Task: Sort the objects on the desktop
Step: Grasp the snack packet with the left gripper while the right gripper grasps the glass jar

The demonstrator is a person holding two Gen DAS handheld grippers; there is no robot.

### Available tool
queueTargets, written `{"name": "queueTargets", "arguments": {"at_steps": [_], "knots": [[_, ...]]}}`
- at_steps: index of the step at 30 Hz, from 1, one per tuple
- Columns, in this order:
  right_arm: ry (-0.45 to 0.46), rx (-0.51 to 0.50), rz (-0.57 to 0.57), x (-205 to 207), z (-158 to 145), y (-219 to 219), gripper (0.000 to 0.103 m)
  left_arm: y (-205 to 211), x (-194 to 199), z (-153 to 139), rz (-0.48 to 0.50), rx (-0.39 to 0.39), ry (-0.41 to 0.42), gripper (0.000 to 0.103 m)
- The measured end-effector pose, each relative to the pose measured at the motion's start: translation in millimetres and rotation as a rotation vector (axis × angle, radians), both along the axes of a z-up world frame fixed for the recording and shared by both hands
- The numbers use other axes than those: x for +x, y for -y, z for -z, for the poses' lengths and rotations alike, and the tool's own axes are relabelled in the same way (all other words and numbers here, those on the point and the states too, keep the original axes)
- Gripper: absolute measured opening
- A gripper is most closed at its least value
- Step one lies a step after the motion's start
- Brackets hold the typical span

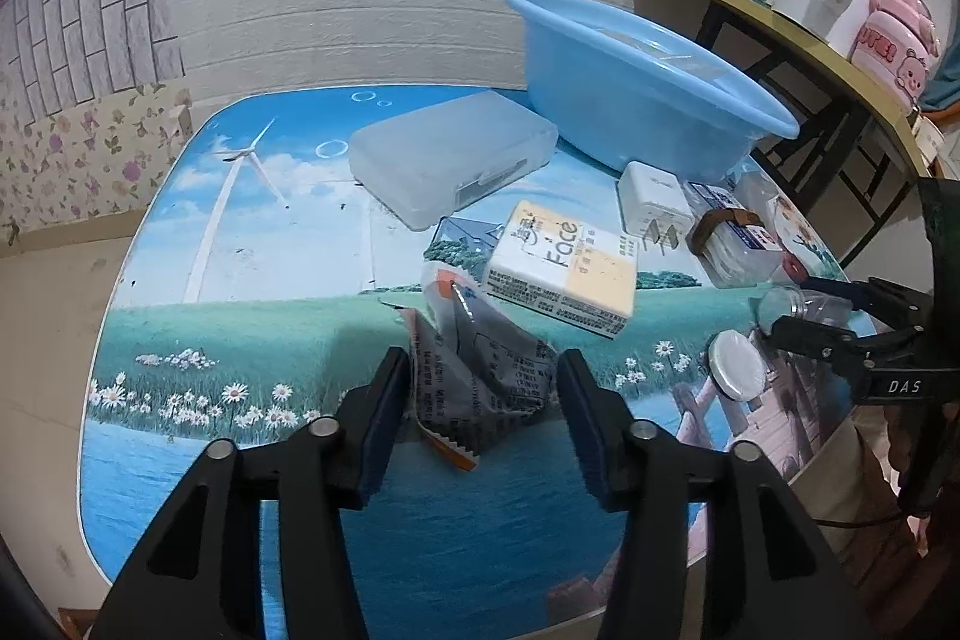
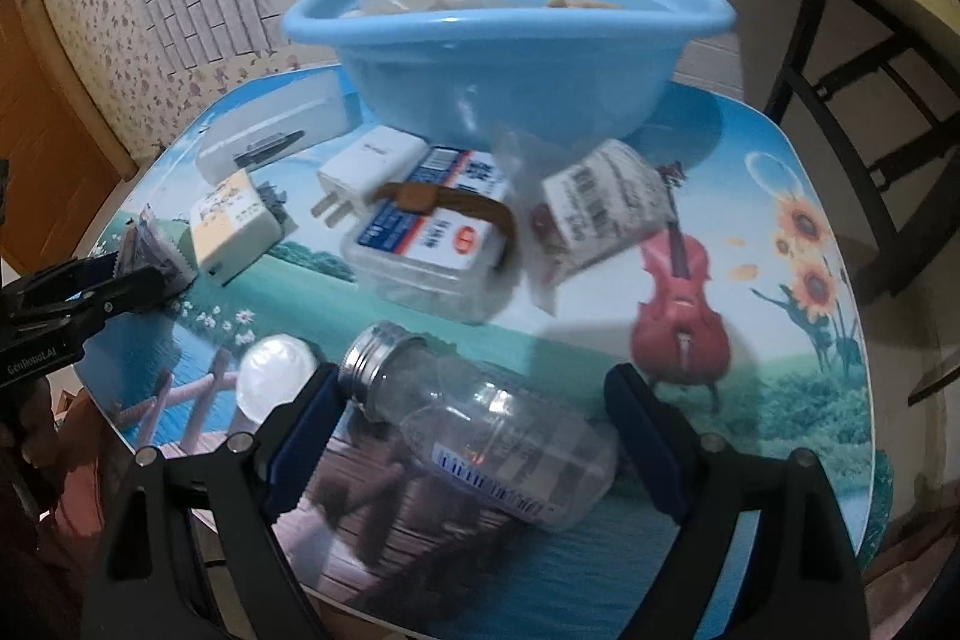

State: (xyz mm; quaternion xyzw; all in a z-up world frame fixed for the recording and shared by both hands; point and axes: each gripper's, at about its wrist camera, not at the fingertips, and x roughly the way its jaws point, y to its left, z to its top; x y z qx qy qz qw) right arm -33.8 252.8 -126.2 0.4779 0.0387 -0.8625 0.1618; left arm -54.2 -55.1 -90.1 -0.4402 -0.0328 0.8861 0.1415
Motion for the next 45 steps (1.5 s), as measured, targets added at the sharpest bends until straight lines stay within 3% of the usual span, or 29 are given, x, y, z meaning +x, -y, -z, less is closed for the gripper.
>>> {"name": "queueTargets", "arguments": {"at_steps": [5,12,23,28,31,45], "knots": [[-0.005,0.013,0.022,3,-2,-11,0.092,2,2,-2,-0.019,-0.02,-0.01,0.067],[0.001,0.02,0.043,10,1,-26,0.093,13,5,4,-0.054,-0.016,0.005,0.074],[-0.028,0.008,0.06,8,5,-27,0.094,-6,3,5,-0.022,-0.033,-0.008,0.074],[-0.05,-0.001,0.081,8,7,-29,0.096,-18,2,12,-0.071,-0.143,-0.043,0.093],[-0.071,0.022,0.084,10,8,-25,0.098,-22,3,15,-0.063,-0.149,-0.053,0.102],[-0.123,0.038,0.114,14,14,-22,0.103,-21,3,15,-0.089,-0.158,-0.054,0.103]]}}
